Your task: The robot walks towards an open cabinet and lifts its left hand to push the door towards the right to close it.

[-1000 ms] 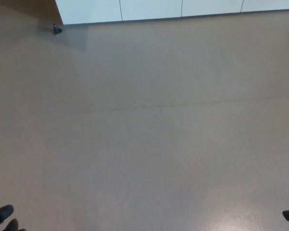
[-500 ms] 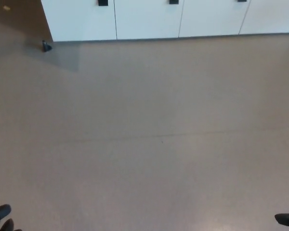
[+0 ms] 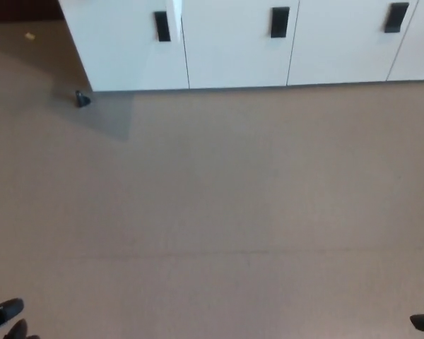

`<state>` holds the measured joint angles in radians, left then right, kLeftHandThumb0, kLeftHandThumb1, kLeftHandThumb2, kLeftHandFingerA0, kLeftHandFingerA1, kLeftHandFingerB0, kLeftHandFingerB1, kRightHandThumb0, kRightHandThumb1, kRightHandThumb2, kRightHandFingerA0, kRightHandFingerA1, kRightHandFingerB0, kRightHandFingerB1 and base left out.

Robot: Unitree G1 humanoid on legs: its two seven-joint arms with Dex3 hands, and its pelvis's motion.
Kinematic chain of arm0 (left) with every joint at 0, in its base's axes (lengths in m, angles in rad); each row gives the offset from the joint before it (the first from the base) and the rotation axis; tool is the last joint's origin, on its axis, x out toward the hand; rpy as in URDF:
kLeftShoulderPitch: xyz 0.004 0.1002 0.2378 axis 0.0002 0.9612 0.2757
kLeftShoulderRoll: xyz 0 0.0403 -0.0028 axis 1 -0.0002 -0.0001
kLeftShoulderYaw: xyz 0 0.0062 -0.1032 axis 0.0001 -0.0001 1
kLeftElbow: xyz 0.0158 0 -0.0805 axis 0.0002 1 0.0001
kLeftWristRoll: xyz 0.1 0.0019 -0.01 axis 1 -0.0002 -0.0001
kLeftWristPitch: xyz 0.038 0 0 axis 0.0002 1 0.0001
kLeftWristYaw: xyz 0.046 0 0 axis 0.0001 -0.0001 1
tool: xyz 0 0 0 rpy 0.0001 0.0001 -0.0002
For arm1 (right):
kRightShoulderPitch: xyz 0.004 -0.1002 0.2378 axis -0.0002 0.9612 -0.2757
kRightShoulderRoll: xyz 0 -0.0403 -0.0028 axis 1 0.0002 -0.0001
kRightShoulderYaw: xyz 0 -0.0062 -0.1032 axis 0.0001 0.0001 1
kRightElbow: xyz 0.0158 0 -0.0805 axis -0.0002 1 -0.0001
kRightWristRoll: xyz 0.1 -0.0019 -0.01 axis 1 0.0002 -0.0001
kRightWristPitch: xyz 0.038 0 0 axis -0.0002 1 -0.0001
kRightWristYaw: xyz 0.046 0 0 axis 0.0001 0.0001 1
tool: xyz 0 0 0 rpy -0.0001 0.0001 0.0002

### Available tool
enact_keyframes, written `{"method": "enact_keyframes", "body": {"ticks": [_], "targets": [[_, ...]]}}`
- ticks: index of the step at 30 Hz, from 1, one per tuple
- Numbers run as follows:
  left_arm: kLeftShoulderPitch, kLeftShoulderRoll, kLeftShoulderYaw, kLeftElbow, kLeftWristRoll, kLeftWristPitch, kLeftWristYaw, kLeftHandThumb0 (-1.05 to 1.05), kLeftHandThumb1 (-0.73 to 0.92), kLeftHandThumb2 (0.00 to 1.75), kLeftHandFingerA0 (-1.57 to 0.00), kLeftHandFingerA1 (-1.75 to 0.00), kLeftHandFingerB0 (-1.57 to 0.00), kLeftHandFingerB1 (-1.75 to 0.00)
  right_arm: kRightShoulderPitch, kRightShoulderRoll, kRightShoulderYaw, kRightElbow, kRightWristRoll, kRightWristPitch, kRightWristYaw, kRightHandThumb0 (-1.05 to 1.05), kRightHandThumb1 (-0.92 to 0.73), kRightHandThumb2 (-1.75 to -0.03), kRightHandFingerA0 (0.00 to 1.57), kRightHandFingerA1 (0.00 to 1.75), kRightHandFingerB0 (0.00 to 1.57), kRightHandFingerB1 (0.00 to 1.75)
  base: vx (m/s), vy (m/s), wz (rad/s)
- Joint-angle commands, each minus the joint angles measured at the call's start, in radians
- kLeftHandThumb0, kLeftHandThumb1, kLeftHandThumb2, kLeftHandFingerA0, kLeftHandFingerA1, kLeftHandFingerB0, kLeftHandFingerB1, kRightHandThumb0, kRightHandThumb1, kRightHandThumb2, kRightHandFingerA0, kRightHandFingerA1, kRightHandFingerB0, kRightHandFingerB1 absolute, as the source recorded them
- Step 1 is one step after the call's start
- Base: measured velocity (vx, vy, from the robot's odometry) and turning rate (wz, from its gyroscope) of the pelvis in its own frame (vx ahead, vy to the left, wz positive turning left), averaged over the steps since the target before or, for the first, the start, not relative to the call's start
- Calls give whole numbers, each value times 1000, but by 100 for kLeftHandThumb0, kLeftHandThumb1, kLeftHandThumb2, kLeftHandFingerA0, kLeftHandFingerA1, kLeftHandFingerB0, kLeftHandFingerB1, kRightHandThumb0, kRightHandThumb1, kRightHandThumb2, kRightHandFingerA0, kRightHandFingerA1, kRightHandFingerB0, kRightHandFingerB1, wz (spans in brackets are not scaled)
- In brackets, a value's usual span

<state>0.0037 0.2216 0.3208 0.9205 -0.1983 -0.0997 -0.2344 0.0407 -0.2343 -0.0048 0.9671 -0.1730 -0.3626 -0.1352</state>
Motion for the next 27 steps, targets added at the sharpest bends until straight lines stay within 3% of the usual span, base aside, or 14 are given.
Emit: {"method": "enact_keyframes", "body": {"ticks": [1,13,27], "targets": [[-22,21,-2,0,6,-13,9,-36,76,61,-67,-54,-52,-46,-18,-4,1,2,-2,13,-5,-40,-56,-79,65,59,47,52,411,83,-25],[-56,28,-12,21,9,-32,5,-37,76,61,-62,-54,-53,-48,-38,-10,3,-1,-5,24,-5,-40,-56,-79,66,59,47,51,517,130,-20],[-59,32,-23,27,10,-26,12,-38,76,61,-64,-55,-52,-47,-19,-6,-4,12,2,7,-9,-40,-56,-80,65,58,47,52,514,-56,36]]}}
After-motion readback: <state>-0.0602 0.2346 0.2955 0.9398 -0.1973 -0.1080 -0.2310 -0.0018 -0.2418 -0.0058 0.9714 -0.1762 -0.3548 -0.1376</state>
